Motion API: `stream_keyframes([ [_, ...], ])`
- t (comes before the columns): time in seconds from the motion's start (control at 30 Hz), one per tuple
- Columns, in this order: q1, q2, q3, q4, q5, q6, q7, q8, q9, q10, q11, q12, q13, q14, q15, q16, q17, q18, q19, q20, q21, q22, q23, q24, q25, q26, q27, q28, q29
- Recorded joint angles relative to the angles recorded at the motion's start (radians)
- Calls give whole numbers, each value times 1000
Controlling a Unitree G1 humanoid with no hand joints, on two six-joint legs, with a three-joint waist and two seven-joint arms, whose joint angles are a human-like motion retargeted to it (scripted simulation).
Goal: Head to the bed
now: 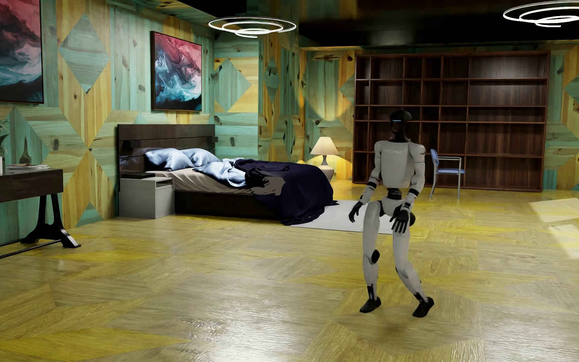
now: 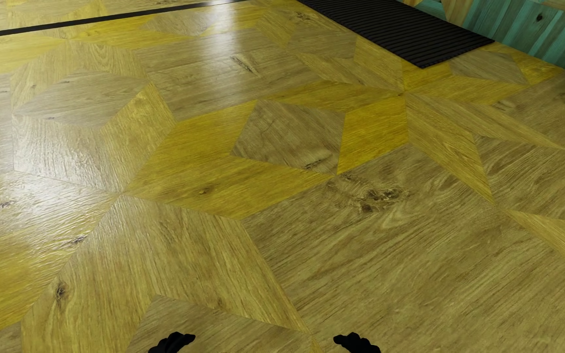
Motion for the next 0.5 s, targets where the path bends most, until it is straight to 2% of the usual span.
stream_keyframes([
  [0.03,10,-23,0,-116,2,-3,-151,34,2,19,17,6,-8,-20,4,0,-6,-2,10,9,4,-5,-1,-6,-2,-5,-6,15,3],
  [0.07,27,-47,-2,-198,2,-9,-255,74,4,21,32,13,-19,-25,10,-2,-12,-2,21,18,11,-11,-1,-12,-4,-9,-10,29,6],
  [0.13,57,-99,-2,-281,13,-24,-349,175,11,-14,65,29,-48,-51,30,-8,-24,-5,48,34,29,-22,-3,-20,-8,-17,-16,53,11],
  [0.17,65,-126,-1,-288,26,-32,-342,231,17,-49,81,36,-64,-77,42,-11,-29,1,64,40,37,-27,-6,-24,-8,-21,-18,61,14],
  [0.23,72,-174,-7,-269,54,-47,-179,339,31,-138,93,40,-85,-138,75,-12,-38,162,98,35,44,-26,-23,-23,3,-27,-23,63,13],
  [0.27,76,-191,-10,-264,67,-55,-109,388,40,-186,88,31,-84,-167,96,-7,-43,218,118,17,39,-14,-42,-12,11,-27,-23,53,4],
  [0.3,75,-206,-13,-268,75,-64,-62,432,50,-227,78,15,-72,-184,118,0,-48,255,141,-8,31,4,-68,4,20,-26,-19,36,-12],
  [0.33,69,-216,-18,-274,79,-77,-27,471,62,-253,63,-7,-51,-190,139,9,-52,264,160,-36,21,24,-98,22,29,-23,-12,13,-38],
  [0.37,58,-223,-24,-278,72,-93,4,490,74,-271,37,-30,-25,-184,165,19,-53,265,158,-59,16,41,-124,36,33,-19,2,-12,-72],
  [0.4,46,-239,-27,-281,36,-112,33,442,86,-283,3,-51,4,-166,186,30,-51,264,133,-75,16,53,-141,45,33,-13,21,-33,-110],
  [0.43,35,-260,-28,-285,-29,-131,63,323,96,-293,-28,-66,35,-149,184,38,-52,263,84,-80,17,58,-147,52,37,-10,35,-42,-139],
  [0.47,27,-276,-26,-285,-107,-148,98,150,103,-304,-40,-71,63,-136,177,50,-50,262,92,-73,23,63,-151,53,43,-17,48,-38,-153],
  [0.5,21,-291,-28,-281,-164,-161,137,36,108,-309,-14,-76,84,-130,194,49,-54,260,105,-61,34,60,-152,51,45,-15,57,-26,-148],
])
